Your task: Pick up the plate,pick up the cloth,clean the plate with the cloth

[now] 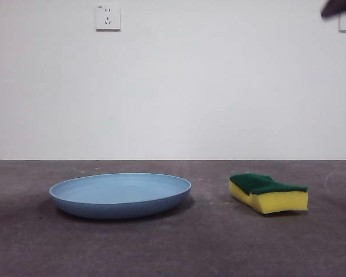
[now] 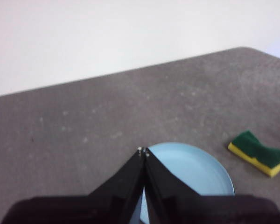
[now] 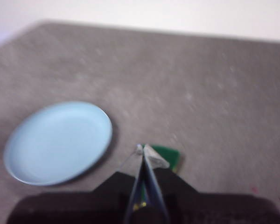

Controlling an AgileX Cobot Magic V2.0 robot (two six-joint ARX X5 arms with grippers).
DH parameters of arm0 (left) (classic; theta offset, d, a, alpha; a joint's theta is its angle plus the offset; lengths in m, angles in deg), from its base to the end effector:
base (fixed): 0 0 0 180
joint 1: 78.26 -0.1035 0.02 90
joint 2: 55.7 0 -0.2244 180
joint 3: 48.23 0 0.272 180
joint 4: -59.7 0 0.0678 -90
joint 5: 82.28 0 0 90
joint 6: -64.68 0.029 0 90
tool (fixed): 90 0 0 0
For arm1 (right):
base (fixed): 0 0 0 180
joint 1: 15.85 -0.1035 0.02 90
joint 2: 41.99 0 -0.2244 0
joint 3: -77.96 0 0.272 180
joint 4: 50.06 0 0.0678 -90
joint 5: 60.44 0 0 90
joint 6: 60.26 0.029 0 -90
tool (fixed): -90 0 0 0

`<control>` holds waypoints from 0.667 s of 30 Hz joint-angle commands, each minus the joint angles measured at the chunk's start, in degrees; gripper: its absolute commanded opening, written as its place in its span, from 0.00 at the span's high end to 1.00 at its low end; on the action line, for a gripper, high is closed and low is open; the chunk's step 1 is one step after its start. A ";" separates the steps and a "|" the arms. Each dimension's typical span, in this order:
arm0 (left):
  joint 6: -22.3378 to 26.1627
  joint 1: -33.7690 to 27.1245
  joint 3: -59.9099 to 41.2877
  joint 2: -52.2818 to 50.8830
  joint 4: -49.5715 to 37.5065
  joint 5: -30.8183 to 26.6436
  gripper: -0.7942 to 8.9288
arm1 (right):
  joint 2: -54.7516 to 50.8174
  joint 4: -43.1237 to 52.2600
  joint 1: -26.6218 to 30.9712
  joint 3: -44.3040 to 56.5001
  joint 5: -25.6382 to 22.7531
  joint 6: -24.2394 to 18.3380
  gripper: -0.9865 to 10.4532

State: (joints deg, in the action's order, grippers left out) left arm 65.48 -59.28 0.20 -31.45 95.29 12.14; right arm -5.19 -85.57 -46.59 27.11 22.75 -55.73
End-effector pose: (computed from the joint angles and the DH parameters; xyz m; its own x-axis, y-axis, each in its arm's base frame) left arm 0.1490 -0.0536 0.2879 0.8991 -0.3907 -0.1972 0.3983 0.9173 -0.0016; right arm 0.1686 0.0962 0.2686 0.8549 0.3704 -0.3633 -0.3866 0.9218 0.0303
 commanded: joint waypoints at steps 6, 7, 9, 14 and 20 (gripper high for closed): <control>-0.98 0.15 -0.13 1.53 2.45 0.15 0.92 | 2.10 1.05 -0.04 0.24 -2.51 1.01 0.91; -0.98 0.15 -0.13 1.77 3.02 0.15 0.92 | 2.10 1.07 -0.02 0.24 -2.54 0.98 0.91; -0.98 0.15 -0.13 2.29 4.22 0.15 0.92 | 2.10 1.05 -0.02 0.24 -2.56 0.98 0.91; -0.98 0.15 -0.13 3.50 5.75 0.15 0.92 | 2.10 1.05 -0.02 0.24 -2.56 0.98 0.91; -0.96 0.15 -0.13 4.50 6.36 0.15 0.92 | 2.10 1.05 -0.02 0.24 -2.56 0.98 0.91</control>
State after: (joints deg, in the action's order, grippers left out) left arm 65.02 -59.28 0.22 -26.91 101.59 12.19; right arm -3.14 -85.02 -46.59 27.11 20.34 -55.31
